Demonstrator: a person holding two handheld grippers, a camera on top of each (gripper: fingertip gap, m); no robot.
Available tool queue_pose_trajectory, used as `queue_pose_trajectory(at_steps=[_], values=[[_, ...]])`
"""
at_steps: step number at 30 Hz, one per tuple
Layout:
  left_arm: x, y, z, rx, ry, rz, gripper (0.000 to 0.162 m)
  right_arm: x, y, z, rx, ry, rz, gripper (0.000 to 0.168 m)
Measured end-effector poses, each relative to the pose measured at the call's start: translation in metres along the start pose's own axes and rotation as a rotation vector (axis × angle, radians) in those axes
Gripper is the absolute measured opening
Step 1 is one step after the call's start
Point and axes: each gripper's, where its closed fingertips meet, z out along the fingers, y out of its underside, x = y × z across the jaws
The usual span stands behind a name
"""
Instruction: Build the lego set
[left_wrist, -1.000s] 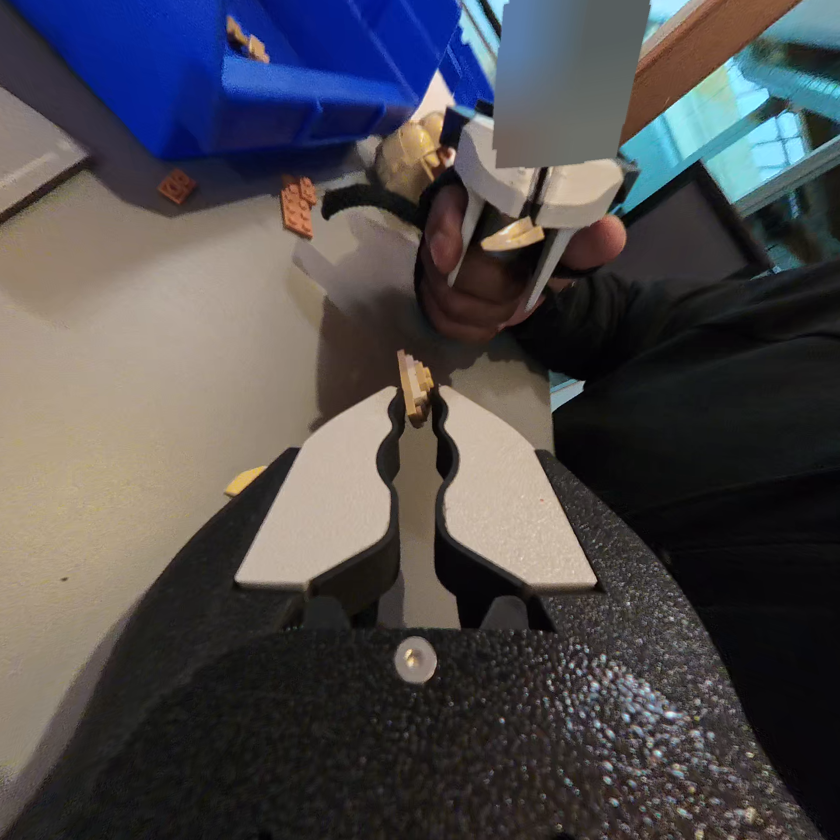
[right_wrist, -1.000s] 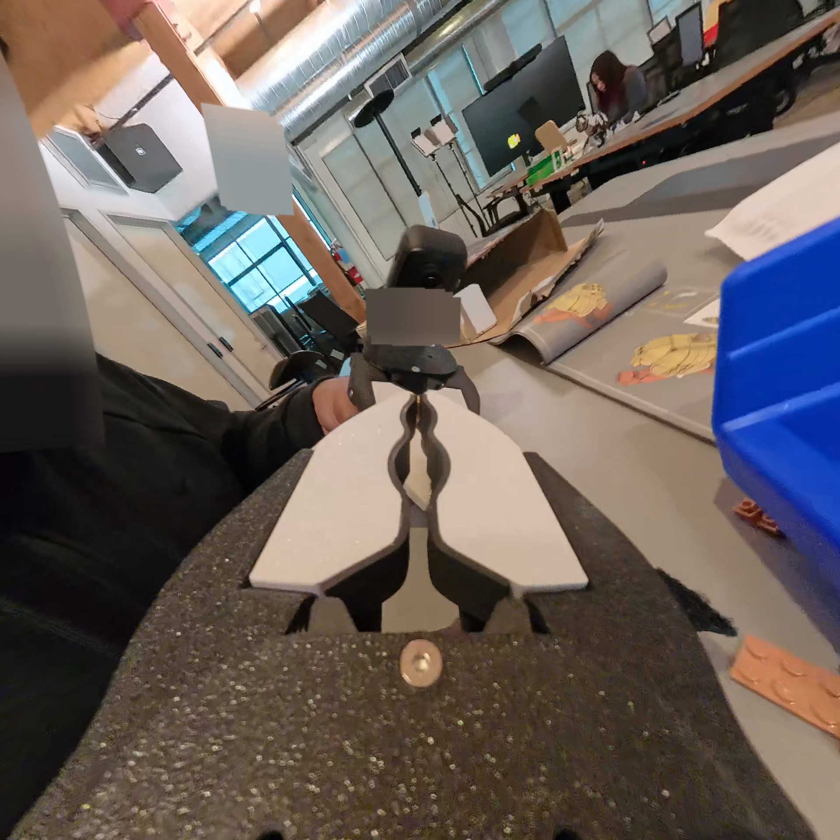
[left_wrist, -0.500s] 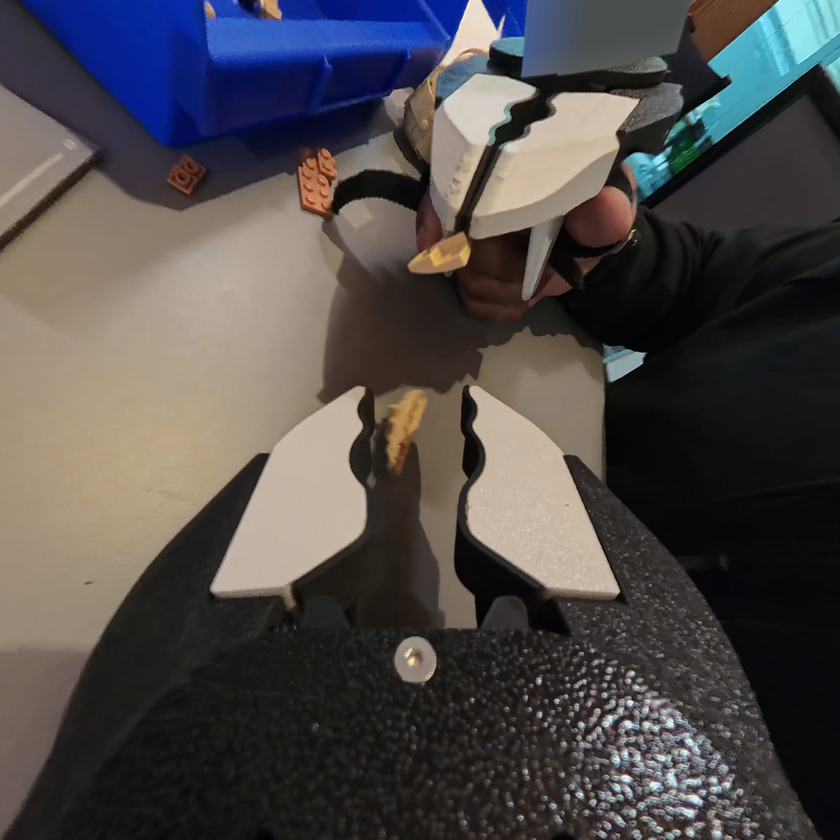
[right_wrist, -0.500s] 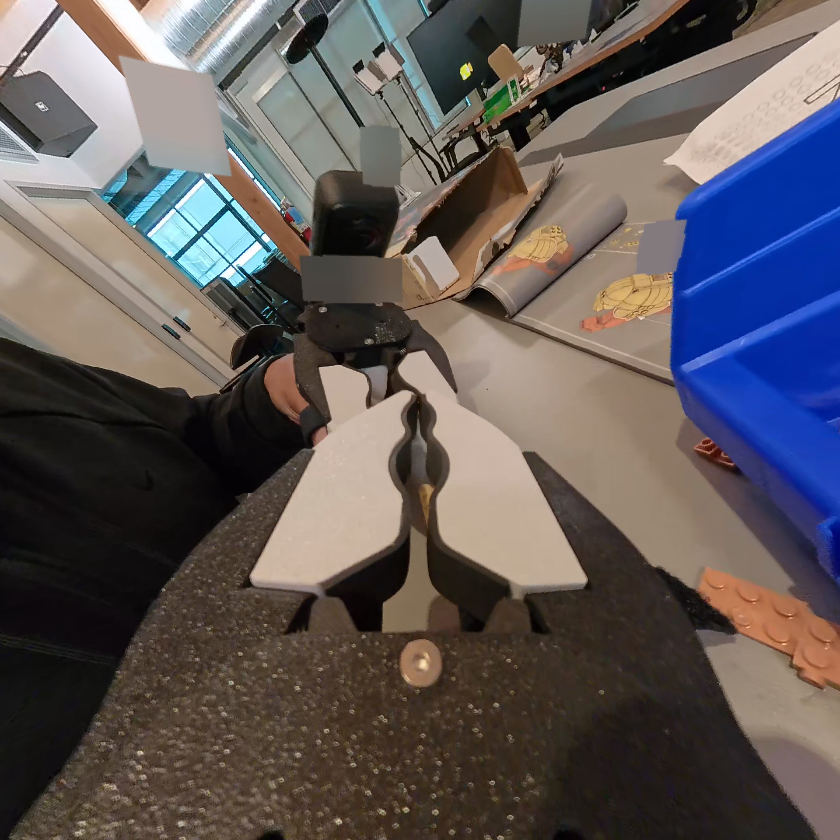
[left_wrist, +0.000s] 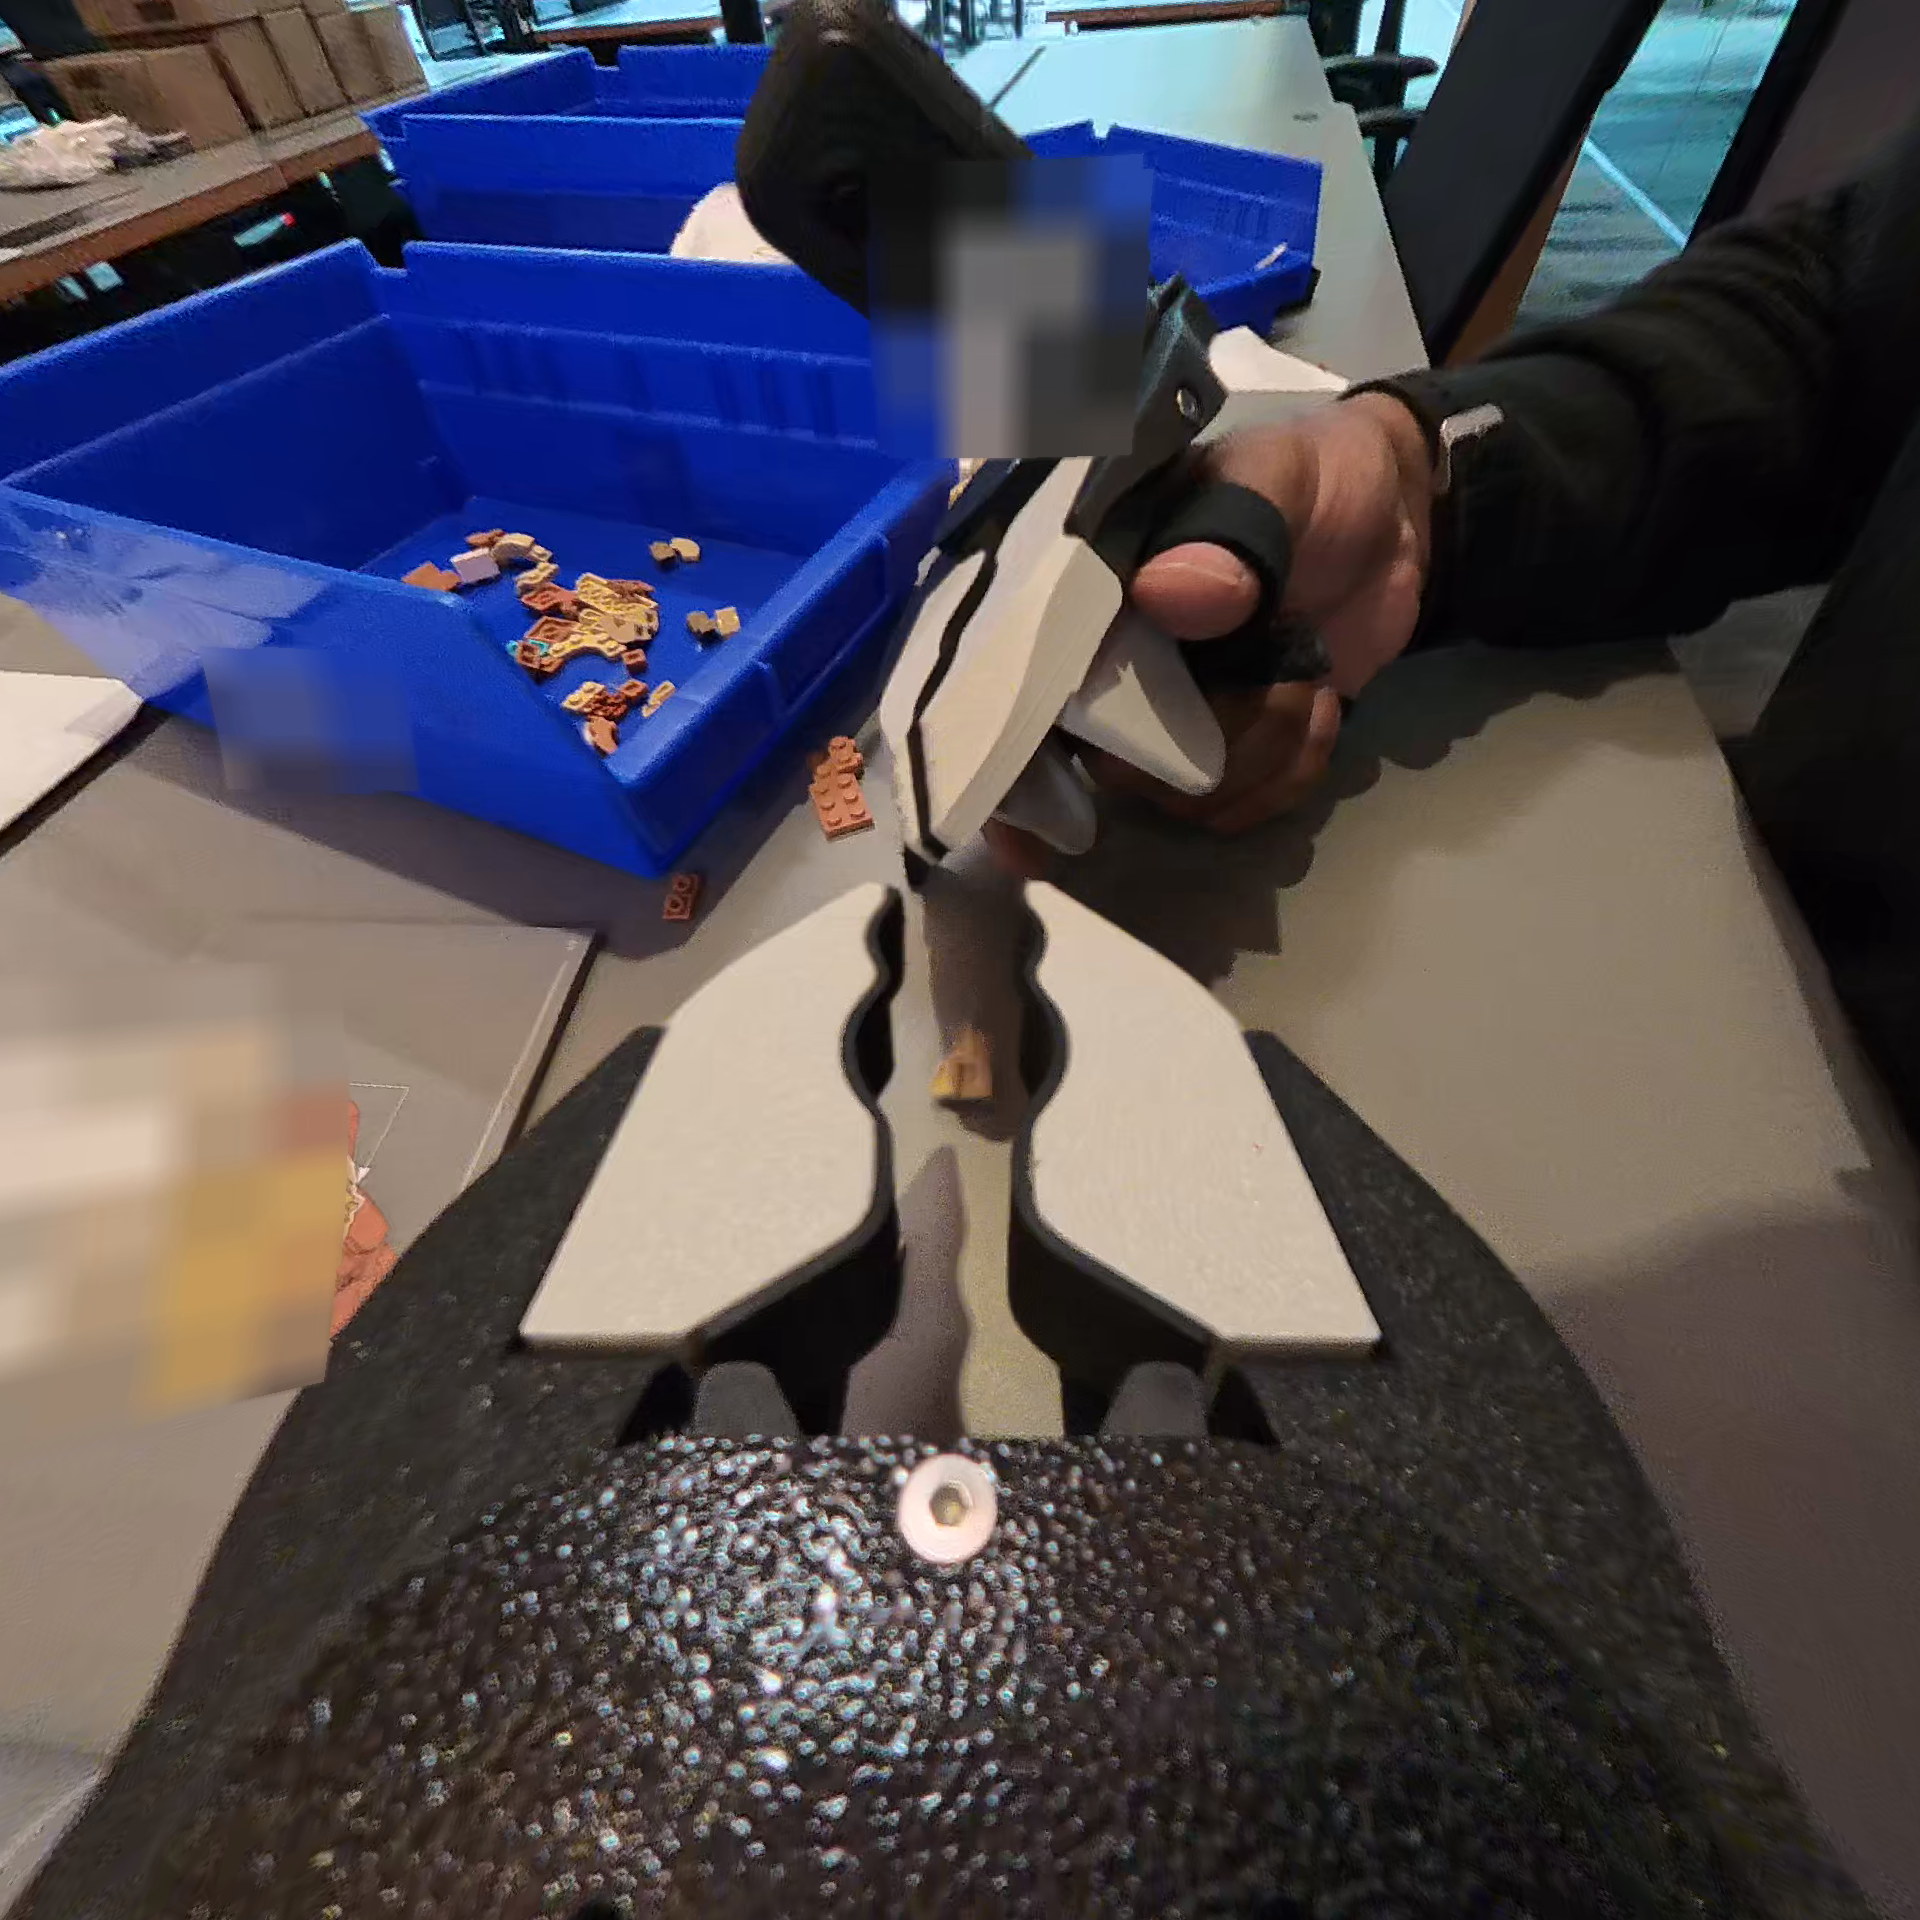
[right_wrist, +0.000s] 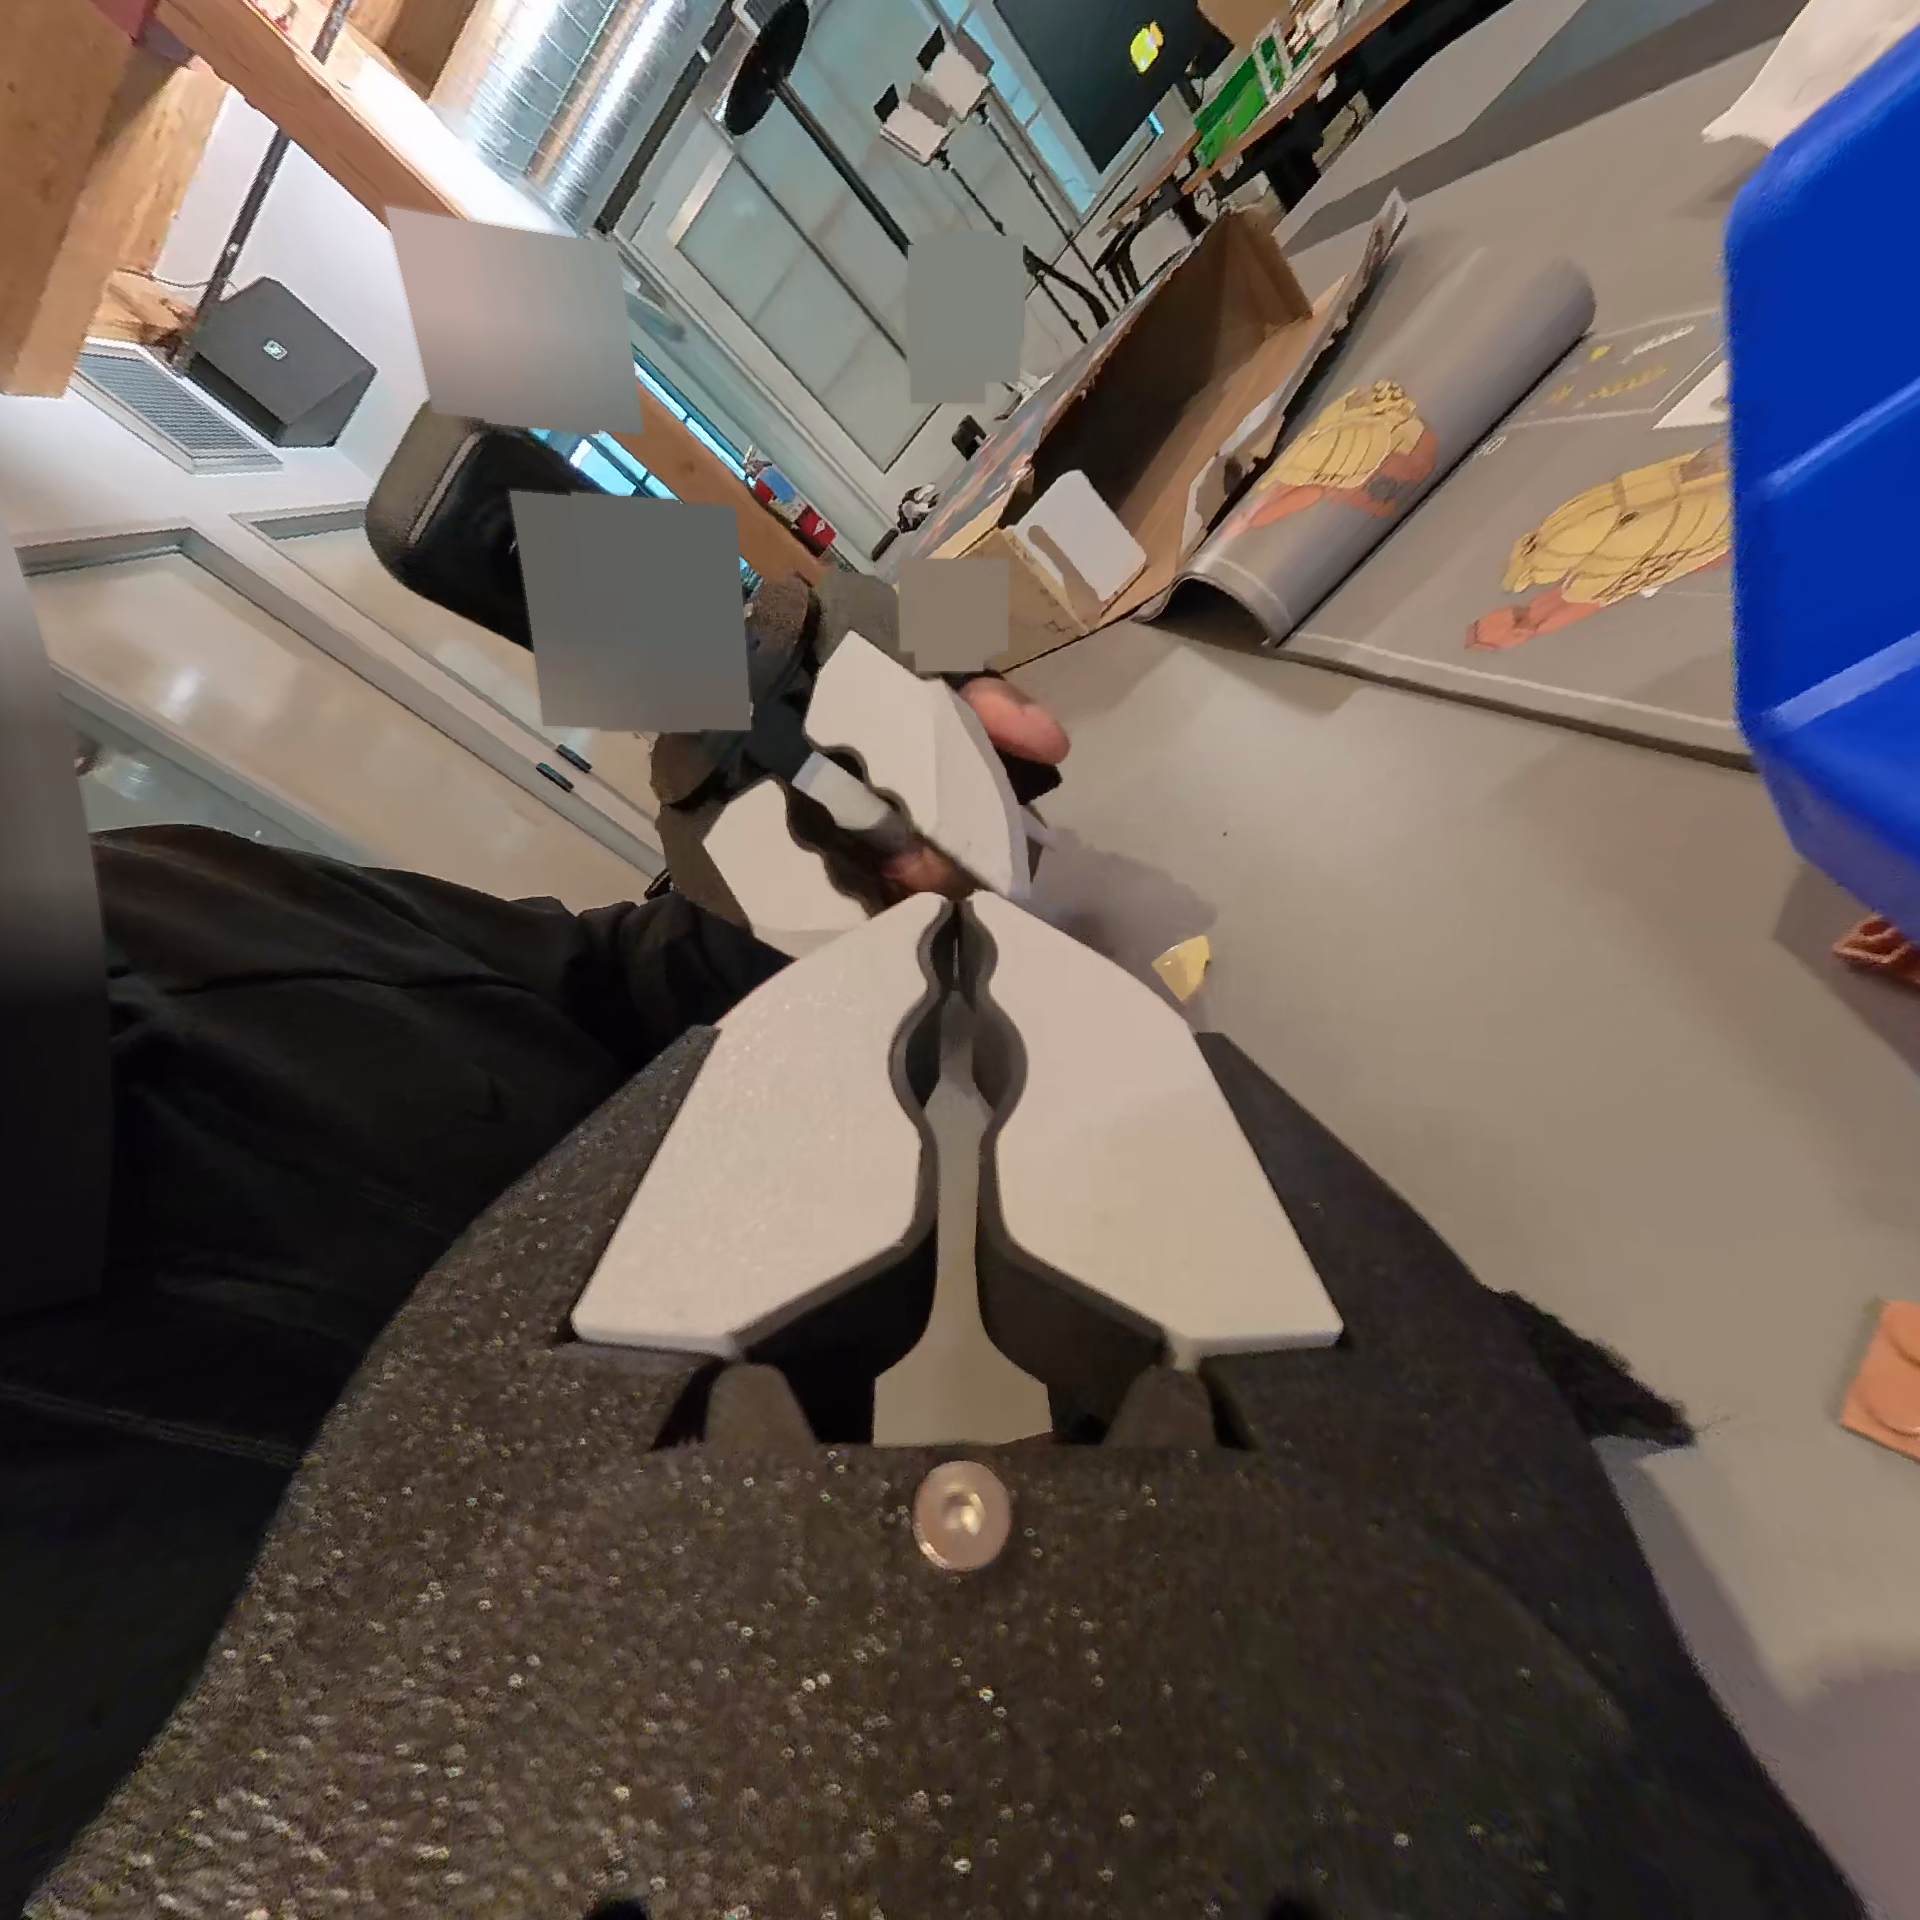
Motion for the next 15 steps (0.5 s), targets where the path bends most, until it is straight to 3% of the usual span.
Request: queue_pose_trajectory(at_steps=[3,9,15], values=[[0.001,0.007,0.003,-0.034,0.003,0.016,0.007,-0.001,0.003,0.002,-0.015,-0.001,0.006,0.0],[-0.008,0.017,0.001,-0.075,-0.013,-0.058,0.017,0.017,-0.004,-0.014,-0.043,0.138,-0.104,0.0],[-0.011,0.035,0.0,-0.164,0.005,-0.137,0.022,0.039,0.005,-0.034,-0.189,0.326,-0.306,0.002]])
